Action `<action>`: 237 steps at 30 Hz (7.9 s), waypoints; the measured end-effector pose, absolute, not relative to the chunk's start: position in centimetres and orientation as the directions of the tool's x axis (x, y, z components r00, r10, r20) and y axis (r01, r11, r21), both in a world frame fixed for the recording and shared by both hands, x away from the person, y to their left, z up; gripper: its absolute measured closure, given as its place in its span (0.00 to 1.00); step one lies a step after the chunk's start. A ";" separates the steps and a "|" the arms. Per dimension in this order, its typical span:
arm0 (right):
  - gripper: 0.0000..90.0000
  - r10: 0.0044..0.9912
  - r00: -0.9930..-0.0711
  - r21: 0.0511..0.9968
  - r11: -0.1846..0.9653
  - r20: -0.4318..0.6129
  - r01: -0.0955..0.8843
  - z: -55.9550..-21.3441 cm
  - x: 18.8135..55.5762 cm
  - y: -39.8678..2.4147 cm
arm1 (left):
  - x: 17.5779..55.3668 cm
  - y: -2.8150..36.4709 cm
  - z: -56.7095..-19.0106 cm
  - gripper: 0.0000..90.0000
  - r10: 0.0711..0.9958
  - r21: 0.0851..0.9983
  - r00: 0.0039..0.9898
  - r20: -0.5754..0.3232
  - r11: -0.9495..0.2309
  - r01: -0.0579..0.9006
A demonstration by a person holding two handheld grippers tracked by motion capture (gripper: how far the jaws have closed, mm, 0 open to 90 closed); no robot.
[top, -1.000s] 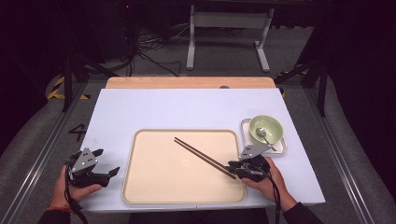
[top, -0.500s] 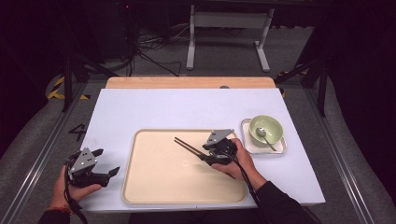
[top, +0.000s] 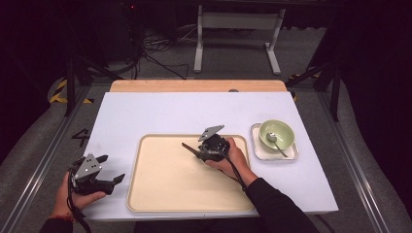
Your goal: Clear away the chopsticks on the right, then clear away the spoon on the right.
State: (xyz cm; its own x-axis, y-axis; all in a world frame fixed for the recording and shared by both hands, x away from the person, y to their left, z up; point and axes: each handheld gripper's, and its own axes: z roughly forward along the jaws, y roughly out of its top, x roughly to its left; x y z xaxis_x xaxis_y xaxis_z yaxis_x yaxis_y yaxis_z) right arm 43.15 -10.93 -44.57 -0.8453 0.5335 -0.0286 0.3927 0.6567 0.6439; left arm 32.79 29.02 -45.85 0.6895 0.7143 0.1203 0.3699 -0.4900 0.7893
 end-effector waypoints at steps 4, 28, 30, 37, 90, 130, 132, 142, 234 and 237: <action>0.88 0.591 -0.806 0.645 0.622 -0.016 0.444 -44.5 42.9 -11.9 | 32.7 29.0 -45.8 0.13 0.714 0.793 0.690 0.118 -0.486 0.367; 0.82 0.723 -0.691 0.661 0.524 -0.011 0.537 -44.5 40.0 -19.3 | 32.6 28.9 -45.8 0.13 0.716 0.790 0.689 0.113 -0.485 0.374; 0.81 0.728 -0.685 0.659 0.525 -0.020 0.539 -44.5 39.8 -19.6 | 32.6 28.9 -45.8 0.13 0.716 0.790 0.689 0.112 -0.485 0.375; 0.80 0.745 -0.667 0.654 0.516 -0.024 0.553 -44.4 39.2 -21.1 | 32.7 28.8 -45.7 0.13 0.719 0.788 0.685 0.116 -0.487 0.378; 0.87 0.736 -0.670 0.797 0.458 -0.092 0.394 -40.1 35.4 -24.2 | 32.5 29.0 -45.8 0.13 0.730 0.794 0.674 0.116 -0.476 0.379; 0.74 0.862 -0.506 0.797 0.335 -0.044 0.502 -38.0 37.1 -32.3 | 32.4 28.3 -45.9 0.14 0.738 0.783 0.660 0.144 -0.493 0.380; 0.77 0.863 -0.503 0.791 0.339 -0.045 0.510 -38.1 37.2 -32.5 | 32.4 28.4 -45.9 0.14 0.737 0.783 0.660 0.144 -0.493 0.380; 0.73 0.876 -0.483 0.777 0.292 0.017 0.557 -38.1 37.0 -34.6 | 32.4 28.4 -45.9 0.14 0.735 0.785 0.664 0.138 -0.490 0.379; 0.93 0.902 -0.428 0.938 0.197 -0.059 0.286 -33.4 34.6 -35.8 | 32.5 28.3 -45.6 0.13 0.739 0.784 0.658 0.144 -0.491 0.380; 0.93 0.900 -0.433 0.939 0.198 -0.061 0.280 -33.1 34.4 -35.6 | 32.5 28.3 -45.6 0.13 0.739 0.785 0.659 0.140 -0.488 0.380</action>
